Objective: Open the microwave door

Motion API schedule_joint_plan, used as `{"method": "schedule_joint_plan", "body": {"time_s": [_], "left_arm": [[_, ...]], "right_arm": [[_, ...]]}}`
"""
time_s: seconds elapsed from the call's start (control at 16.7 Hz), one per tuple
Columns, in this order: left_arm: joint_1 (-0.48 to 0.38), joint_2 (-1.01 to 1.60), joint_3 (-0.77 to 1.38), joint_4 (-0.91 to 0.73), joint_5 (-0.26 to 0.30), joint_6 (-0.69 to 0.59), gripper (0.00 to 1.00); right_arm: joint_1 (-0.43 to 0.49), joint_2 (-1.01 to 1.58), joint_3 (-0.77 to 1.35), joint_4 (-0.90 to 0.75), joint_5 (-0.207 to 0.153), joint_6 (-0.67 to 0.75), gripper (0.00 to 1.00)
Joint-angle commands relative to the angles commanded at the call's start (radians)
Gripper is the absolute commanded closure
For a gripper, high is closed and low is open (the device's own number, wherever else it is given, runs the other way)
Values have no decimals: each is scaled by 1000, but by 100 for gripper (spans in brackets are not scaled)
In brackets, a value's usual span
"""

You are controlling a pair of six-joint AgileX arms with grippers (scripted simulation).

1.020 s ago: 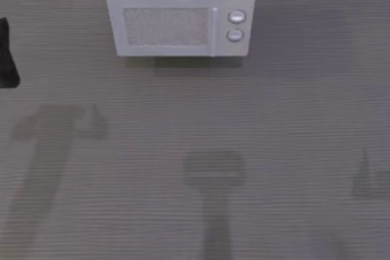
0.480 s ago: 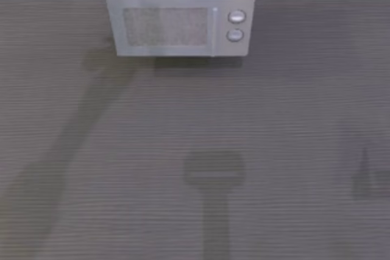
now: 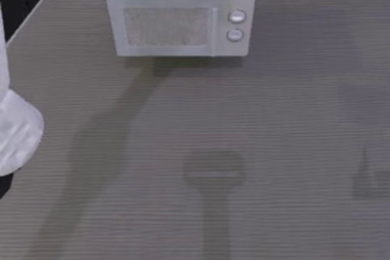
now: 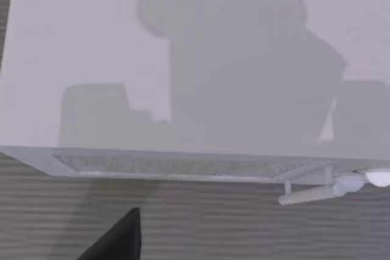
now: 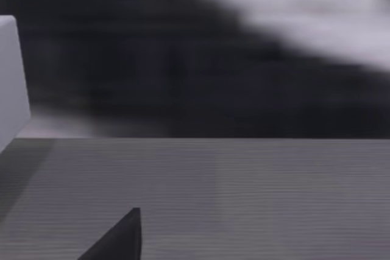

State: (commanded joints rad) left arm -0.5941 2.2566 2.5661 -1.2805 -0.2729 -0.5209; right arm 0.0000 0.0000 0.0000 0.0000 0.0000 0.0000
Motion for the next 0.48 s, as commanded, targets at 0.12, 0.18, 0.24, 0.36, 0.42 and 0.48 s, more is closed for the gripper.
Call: {"method": "schedule_joint_plan", "body": {"time_s": [0.12,0.18,0.24,0.36,0.42,0.48], "left_arm": [[-29,127,133,-68,-17,-31,0],[-41,181,189,-96,-24,-44,0],[-51,228,237,-122,-30,-55,0],[-65,293,302,-157,-38,-71,0],[-69,312,322,-167,-41,-75,0],[-72,323,333,-173,-42,-78,0]], "right_arm": [[0,0,0,0,0,0,0],[0,0,0,0,0,0,0],[0,0,0,0,0,0,0],[0,0,0,0,0,0,0],[0,0,0,0,0,0,0],[0,0,0,0,0,0,0]]}}
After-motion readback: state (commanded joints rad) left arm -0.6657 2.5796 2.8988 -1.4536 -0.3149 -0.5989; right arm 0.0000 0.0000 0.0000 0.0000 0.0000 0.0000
